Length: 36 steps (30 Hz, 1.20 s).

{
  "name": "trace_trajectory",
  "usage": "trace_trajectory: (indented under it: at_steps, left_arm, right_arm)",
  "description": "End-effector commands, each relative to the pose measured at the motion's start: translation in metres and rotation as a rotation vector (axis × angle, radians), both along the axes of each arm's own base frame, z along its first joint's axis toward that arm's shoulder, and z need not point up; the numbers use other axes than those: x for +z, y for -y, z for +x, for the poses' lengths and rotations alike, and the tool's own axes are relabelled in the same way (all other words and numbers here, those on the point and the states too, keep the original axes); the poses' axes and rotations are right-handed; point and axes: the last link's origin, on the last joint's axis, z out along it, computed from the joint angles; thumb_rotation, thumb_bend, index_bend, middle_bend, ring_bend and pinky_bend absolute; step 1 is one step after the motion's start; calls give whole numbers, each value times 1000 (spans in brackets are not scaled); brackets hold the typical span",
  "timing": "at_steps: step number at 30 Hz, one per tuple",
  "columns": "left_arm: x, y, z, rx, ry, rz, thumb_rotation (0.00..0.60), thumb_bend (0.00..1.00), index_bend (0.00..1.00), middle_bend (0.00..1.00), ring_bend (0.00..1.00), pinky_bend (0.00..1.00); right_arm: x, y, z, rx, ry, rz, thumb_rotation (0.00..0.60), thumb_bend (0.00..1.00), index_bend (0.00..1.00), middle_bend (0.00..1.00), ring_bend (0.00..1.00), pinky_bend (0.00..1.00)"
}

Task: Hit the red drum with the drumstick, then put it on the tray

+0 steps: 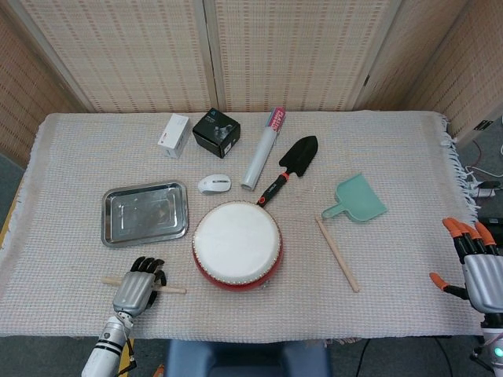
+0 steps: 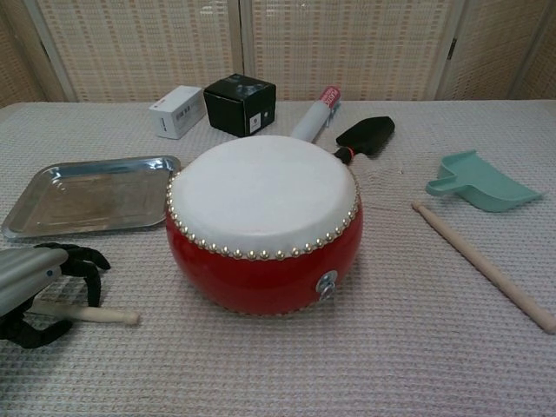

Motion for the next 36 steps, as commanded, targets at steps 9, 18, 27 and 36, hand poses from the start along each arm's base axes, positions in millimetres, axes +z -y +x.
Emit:
trace_trajectory:
  at_steps: [9, 18, 27, 36]
  left_arm:
    - [-2, 1, 1, 19, 47, 19, 600, 360, 566, 192, 112, 96]
    - [11, 0, 5, 117, 262, 29, 600, 359, 573, 219, 121, 97]
    - [59, -12, 3, 280, 695, 27, 600, 359, 584, 265, 158, 115]
    - [97, -24, -23, 459, 1097, -54, 600, 358, 585, 304, 189, 120]
  right_arm:
    - [0, 0, 0, -4, -1, 2, 600, 159, 0, 67, 0, 0]
    - [1, -1, 0, -6, -3, -1, 600, 159, 0, 67, 0, 0]
    - [1, -2, 2, -2, -3, 1, 600, 159, 0, 67, 0, 0]
    - [-1, -2, 3, -6, -5, 11, 600, 159, 0, 67, 0, 0]
